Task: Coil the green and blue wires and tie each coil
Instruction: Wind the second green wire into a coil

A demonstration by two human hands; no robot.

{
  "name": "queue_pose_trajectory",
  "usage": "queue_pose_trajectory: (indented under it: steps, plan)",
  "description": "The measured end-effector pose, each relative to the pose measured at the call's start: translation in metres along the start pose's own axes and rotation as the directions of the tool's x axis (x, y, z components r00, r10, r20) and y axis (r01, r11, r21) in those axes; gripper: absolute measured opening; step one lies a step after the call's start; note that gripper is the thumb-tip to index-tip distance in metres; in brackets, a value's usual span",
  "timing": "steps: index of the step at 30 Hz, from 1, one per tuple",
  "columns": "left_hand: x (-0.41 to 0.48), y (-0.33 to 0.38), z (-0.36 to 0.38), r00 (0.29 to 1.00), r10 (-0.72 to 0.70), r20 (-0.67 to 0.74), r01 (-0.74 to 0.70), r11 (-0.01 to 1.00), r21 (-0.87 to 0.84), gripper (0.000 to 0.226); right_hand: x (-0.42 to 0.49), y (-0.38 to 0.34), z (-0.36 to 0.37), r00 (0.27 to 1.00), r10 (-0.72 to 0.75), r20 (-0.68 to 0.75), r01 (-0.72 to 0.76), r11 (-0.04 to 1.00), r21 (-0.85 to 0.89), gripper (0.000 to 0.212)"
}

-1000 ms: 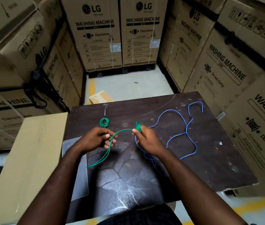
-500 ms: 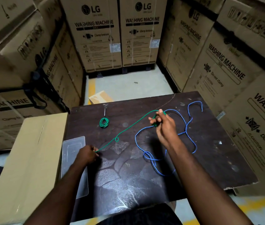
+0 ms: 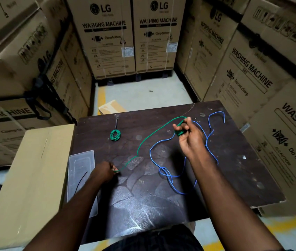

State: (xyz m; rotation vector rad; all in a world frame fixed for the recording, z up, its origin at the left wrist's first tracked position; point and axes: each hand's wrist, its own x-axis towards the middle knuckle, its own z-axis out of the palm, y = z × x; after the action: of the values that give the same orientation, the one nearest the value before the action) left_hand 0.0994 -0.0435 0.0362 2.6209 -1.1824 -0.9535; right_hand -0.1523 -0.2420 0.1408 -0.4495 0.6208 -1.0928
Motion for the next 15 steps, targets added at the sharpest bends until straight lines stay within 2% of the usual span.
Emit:
queue_pose_trajectory:
  steps: [5, 6, 8, 11, 13, 15]
  plan:
    - [0.0, 0.025, -0.005, 0.996, 0.062, -0.07, -0.06, 0.998, 0.035, 0.025, -0.005, 0.022, -0.002, 1.0, -0.023, -0.012, 0.021, 0.99, -0.14, 0.021]
    - [0.002, 0.029, -0.007, 0.993, 0.067, -0.1, -0.068, 0.998, -0.005, 0.027, -0.007, 0.026, -0.001, 0.999, -0.032, -0.022, 0.028, 0.985, -0.169, 0.021]
    - [0.006, 0.038, -0.013, 0.982, 0.084, -0.171, -0.117, 0.975, -0.191, 0.027, -0.01, 0.034, -0.001, 0.998, -0.045, -0.036, 0.035, 0.971, -0.238, 0.021]
    - [0.012, 0.047, -0.028, 0.957, 0.084, -0.278, -0.217, 0.843, -0.492, 0.025, -0.015, 0.044, -0.001, 0.999, -0.035, -0.031, 0.023, 0.946, -0.324, 0.021]
    - [0.009, 0.052, -0.04, 0.933, 0.079, -0.351, -0.276, 0.782, -0.56, 0.026, -0.017, 0.049, -0.002, 1.0, -0.022, -0.019, 0.014, 0.933, -0.36, 0.022]
    - [-0.001, 0.063, -0.051, 0.903, 0.144, -0.404, -0.361, 0.764, -0.534, 0.023, -0.019, 0.053, -0.002, 1.0, -0.01, 0.004, 0.011, 0.919, -0.395, 0.022]
